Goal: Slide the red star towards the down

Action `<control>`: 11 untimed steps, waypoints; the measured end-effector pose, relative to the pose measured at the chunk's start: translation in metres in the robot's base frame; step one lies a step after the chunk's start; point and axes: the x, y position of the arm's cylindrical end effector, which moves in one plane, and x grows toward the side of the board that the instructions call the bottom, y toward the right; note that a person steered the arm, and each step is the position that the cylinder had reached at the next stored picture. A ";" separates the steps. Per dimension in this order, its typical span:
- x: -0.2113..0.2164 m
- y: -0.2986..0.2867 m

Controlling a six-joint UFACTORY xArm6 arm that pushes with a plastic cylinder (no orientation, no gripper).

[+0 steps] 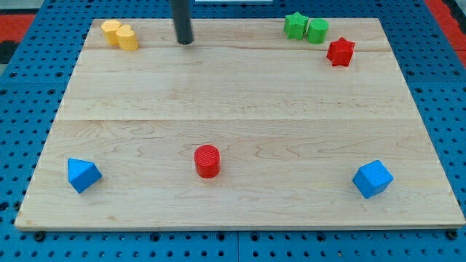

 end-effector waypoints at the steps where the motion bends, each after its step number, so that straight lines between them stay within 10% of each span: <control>1: 0.001 0.013; 5: 0.085 0.072; 7: 0.138 0.293; 8: 0.096 0.389; 10: -0.011 0.313; 11: 0.032 0.267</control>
